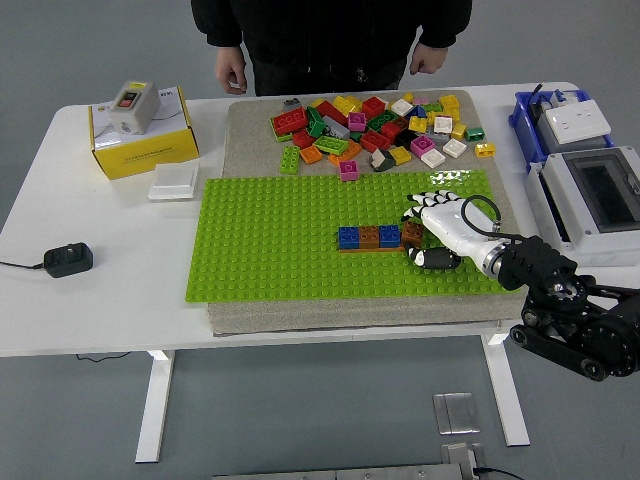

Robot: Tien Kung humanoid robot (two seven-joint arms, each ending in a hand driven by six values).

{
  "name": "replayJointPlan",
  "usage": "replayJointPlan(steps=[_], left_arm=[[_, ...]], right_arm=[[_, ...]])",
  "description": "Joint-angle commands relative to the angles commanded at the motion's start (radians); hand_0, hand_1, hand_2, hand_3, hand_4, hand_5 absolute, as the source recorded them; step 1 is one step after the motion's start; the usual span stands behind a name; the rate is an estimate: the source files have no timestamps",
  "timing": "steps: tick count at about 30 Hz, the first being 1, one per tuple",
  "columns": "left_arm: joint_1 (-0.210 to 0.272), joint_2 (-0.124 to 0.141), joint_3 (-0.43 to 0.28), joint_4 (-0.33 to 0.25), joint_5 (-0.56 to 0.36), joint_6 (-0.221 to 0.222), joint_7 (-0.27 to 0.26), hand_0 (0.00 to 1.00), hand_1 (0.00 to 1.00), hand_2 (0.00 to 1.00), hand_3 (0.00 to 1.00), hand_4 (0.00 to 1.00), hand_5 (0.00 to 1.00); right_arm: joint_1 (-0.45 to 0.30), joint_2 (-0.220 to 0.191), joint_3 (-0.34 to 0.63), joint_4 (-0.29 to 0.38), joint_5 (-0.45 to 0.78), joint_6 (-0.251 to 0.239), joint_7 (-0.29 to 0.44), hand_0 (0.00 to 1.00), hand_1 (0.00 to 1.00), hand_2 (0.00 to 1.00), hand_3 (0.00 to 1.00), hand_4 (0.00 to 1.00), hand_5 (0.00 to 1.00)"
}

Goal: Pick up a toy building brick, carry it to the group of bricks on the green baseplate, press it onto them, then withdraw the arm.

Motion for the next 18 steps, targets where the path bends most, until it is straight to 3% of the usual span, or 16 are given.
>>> replayJointPlan(steps=[18], left_arm=[[0.002, 0.000, 0.004, 0.000, -0.002, 0.001, -0.001, 0.637, 0.601, 0.571, 0.666, 0.254, 0.759]], right_arm=[[-0.001, -0.005, -0.006, 0.023, -0.002, 0.000, -0.005, 0.998, 0.998, 0.998, 0.768, 0.562, 0.466]])
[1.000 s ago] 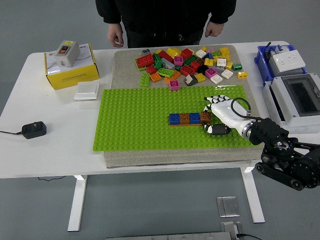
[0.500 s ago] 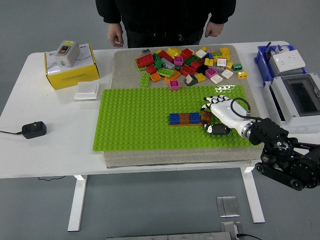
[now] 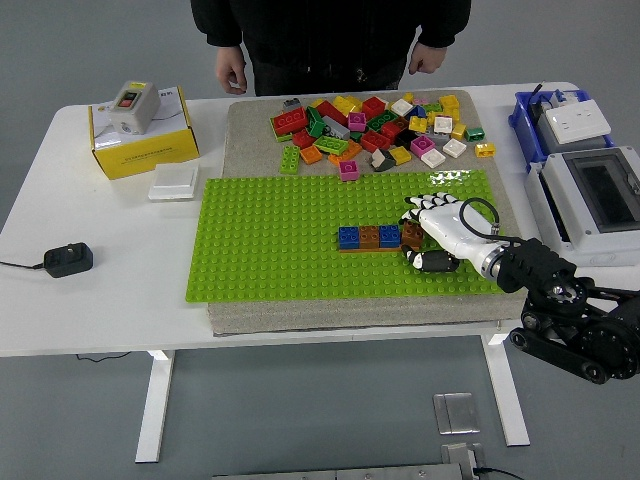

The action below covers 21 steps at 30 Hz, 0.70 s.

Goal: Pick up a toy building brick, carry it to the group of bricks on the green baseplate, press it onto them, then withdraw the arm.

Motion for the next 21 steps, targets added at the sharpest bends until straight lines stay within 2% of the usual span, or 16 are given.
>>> replayJointPlan(steps=[14, 21], left_arm=[[0.000, 0.001, 0.004, 0.000, -0.001, 0.001, 0.000, 0.637, 0.601, 0.571, 0.663, 0.249, 0.762], [0.001, 0.001, -0.001, 0.000, 0.003, 0.001, 0.001, 0.637, 0.600, 0.569, 0.661, 0.245, 0.762]], right_arm=[[0.001, -0.002, 0.013, 0.000, 0.006, -0.001, -0.001, 0.998, 0.998, 0.998, 0.770, 0.568, 0.466], [0.004, -0.032, 0.055, 0.075, 0.065, 0.003, 0.001, 0.998, 0.998, 0.998, 0.770, 0.568, 0.467]])
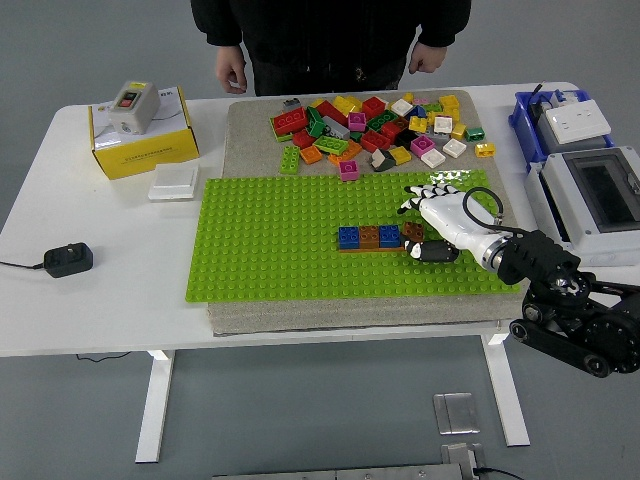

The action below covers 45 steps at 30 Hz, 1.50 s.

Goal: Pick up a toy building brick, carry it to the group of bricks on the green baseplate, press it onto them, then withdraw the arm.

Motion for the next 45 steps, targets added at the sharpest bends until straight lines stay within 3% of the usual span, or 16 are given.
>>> replayJointPlan(steps=[11, 14, 15, 21, 22, 45], left_arm=[[0.003, -0.003, -0.011, 0.000, 0.007, -0.002, 0.003, 0.636, 0.600, 0.569, 0.658, 0.237, 0.759], [0.004, -0.005, -0.016, 0.000, 0.011, -0.002, 0.003, 0.636, 0.600, 0.569, 0.658, 0.237, 0.759], [0.005, -0.006, -0.019, 0.000, 0.013, -0.003, 0.004, 0.636, 0.599, 0.569, 0.656, 0.230, 0.756], [0.007, -0.008, -0.023, 0.000, 0.016, -0.003, 0.004, 0.636, 0.599, 0.569, 0.656, 0.230, 0.756], [0.007, -0.008, -0.022, 0.000, 0.015, -0.003, 0.004, 0.636, 0.599, 0.569, 0.654, 0.226, 0.755], [0.010, -0.010, -0.003, 0.000, -0.005, -0.001, 0.004, 0.635, 0.599, 0.568, 0.653, 0.222, 0.753]], right_arm=[[-0.053, -0.077, 0.104, 0.166, 0.037, 0.023, -0.007, 0.998, 0.998, 0.998, 0.781, 0.580, 0.470], [-0.070, -0.086, 0.113, 0.159, 0.028, 0.023, -0.008, 0.998, 0.998, 0.998, 0.781, 0.580, 0.470], [-0.080, -0.088, 0.114, 0.151, 0.024, 0.021, -0.007, 0.998, 0.998, 0.998, 0.795, 0.761, 0.640], [-0.105, -0.090, 0.110, 0.140, 0.016, 0.014, -0.002, 0.998, 0.998, 0.998, 0.795, 0.761, 0.640], [-0.110, -0.090, 0.108, 0.139, 0.015, 0.013, -0.001, 0.998, 0.998, 0.998, 0.793, 0.786, 0.703], [-0.132, -0.091, 0.109, 0.132, 0.002, 0.005, 0.005, 0.998, 0.998, 0.998, 0.799, 0.783, 0.724]])
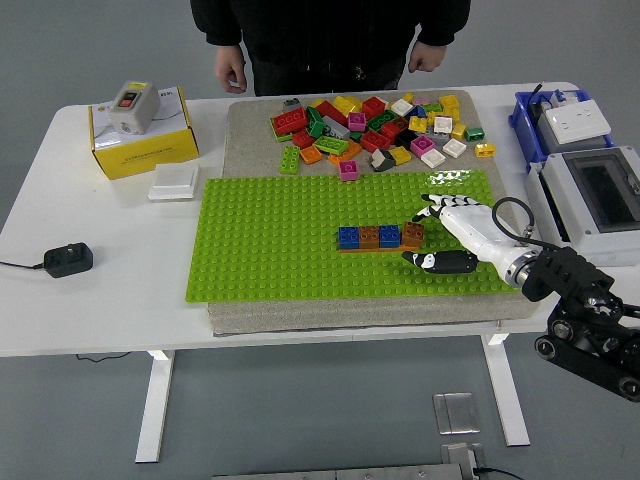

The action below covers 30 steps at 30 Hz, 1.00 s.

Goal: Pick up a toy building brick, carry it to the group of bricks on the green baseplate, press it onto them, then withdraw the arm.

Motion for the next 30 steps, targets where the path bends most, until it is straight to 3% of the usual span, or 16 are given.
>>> replayJointPlan(steps=[30], left_arm=[[0.000, 0.003, 0.008, 0.000, -0.006, 0.002, -0.002, 0.635, 0.598, 0.568, 0.653, 0.226, 0.756]], right_arm=[[-0.009, 0.013, -0.017, -0.008, 0.000, -0.009, 0.007, 0.998, 0.998, 0.998, 0.795, 0.773, 0.722]])
